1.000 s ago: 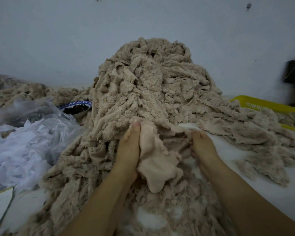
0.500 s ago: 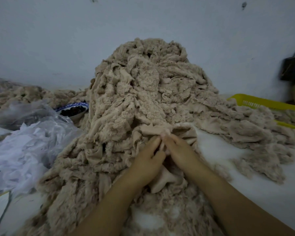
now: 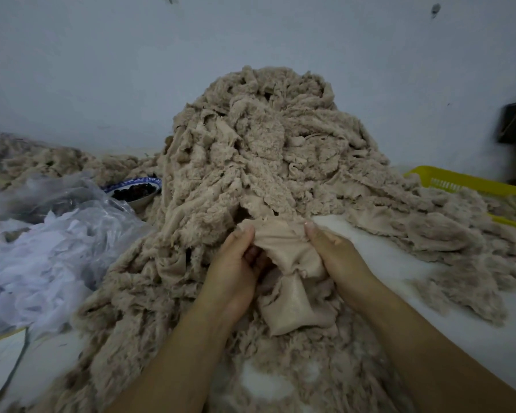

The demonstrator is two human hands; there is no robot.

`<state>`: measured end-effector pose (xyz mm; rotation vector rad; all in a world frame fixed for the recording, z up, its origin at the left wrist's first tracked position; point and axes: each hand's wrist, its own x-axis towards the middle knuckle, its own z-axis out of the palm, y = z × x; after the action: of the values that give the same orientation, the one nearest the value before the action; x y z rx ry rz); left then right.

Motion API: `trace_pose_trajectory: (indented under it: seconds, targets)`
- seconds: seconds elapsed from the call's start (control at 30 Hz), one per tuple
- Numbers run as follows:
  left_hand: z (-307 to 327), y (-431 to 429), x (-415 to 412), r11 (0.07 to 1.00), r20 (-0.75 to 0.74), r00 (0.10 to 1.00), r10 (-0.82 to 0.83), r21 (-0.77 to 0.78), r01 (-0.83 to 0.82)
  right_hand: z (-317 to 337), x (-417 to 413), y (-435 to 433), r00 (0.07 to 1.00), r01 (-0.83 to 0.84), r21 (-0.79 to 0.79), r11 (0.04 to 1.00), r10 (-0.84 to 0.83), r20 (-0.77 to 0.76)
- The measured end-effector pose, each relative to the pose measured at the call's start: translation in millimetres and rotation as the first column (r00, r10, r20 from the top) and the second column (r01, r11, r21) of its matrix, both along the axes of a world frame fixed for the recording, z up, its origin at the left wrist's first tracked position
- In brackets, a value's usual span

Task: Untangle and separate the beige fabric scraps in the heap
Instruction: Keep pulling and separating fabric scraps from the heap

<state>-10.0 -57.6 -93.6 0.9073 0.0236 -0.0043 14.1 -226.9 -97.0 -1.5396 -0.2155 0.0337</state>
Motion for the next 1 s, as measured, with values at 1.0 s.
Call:
trace_pose_trajectory:
  seconds: [1.0]
  targets:
    - [10, 28, 1, 0.941, -0.161, 0.987, 0.022, -0.330, -0.075, 6, -19, 13, 0.916, -0.383, -0.059, 0.922, 0.371, -0.155]
